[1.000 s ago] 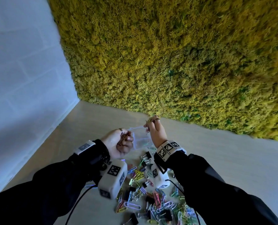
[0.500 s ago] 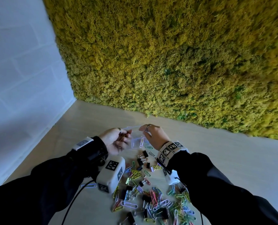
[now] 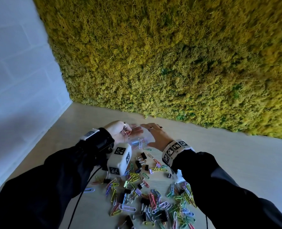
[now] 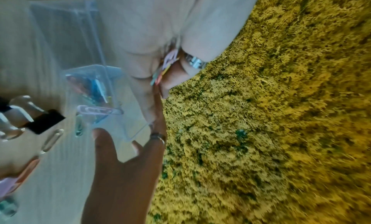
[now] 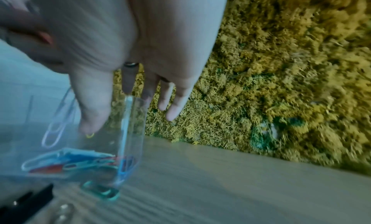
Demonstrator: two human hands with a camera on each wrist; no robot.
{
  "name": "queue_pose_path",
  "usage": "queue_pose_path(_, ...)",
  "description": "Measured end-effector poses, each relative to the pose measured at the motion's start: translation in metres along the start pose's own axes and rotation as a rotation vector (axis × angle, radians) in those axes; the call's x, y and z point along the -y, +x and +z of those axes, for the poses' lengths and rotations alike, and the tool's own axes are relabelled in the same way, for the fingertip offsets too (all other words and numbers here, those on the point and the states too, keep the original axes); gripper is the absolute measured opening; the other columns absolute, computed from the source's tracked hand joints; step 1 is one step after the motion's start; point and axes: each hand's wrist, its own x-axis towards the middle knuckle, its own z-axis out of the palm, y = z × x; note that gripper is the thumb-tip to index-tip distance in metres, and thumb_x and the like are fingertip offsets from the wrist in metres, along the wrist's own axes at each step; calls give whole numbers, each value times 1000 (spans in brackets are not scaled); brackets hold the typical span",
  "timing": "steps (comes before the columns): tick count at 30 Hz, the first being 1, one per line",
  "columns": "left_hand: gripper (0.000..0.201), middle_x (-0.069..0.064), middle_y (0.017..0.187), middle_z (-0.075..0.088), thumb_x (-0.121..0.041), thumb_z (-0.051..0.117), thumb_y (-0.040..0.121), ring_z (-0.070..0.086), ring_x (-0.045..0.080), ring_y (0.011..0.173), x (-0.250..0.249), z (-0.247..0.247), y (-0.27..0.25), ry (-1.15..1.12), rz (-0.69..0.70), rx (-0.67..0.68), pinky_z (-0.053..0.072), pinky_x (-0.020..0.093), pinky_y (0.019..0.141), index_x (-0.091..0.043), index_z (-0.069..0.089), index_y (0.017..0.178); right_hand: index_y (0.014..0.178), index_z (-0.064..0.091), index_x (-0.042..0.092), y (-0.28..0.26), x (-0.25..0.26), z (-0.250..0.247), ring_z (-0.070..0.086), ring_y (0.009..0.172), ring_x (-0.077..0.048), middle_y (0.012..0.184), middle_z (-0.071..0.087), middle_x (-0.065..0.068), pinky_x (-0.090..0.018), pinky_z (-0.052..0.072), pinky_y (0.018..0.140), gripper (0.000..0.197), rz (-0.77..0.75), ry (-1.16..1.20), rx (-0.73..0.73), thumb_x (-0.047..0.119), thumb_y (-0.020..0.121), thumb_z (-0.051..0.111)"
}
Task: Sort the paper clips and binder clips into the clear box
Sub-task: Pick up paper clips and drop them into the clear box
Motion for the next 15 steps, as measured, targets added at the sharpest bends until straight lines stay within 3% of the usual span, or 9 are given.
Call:
queue_pose_path(3, 25, 26, 94, 63, -2, 33, 91, 67, 30, 81, -5, 2, 6, 155, 2, 6, 58, 38, 74, 7, 42, 113, 132, 42, 9, 0, 1, 0, 47, 120, -25, 132, 46, -11, -36, 37, 105, 62, 23, 116, -77, 11, 76, 69)
queue_pose_path(6, 26, 16, 77, 67, -12, 31, 95, 66, 22, 70, -8, 4, 6, 268, -20, -6, 59, 30, 63, 5, 47, 106, 131, 44, 10, -3, -4, 4, 48, 118, -26, 132, 46, -9, -38, 38, 105, 59, 31, 117, -74, 13, 77, 68)
queue_pose_path(9, 36, 16, 91, 56, -17, 31, 94, 57, 24, 81, -6, 2, 6, 260, -76, 62, 57, 33, 70, 3, 38, 124, 131, 44, 12, -5, -6, 9, 49, 118, -26, 133, 46, -7, -42, 40, 104, 59, 31, 114, -95, 15, 77, 68)
queue_pose_path(13, 31, 14, 87, 55, -11, 40, 87, 54, 23, 78, -4, -1, 5, 270, -24, 51, 49, 33, 74, -5, 38, 117, 132, 42, 13, -9, -6, 10, 47, 121, -22, 135, 45, -5, -33, 37, 106, 59, 36, 127, -136, 17, 79, 67)
queue_pose_path(15, 34, 14, 95, 57, -4, 39, 87, 55, 21, 83, -2, -1, 4, 311, 68, 40, 45, 32, 77, -11, 41, 120, 133, 41, 16, -11, -6, 10, 46, 121, -22, 136, 45, -4, -32, 37, 105, 60, 40, 115, -138, 19, 79, 67)
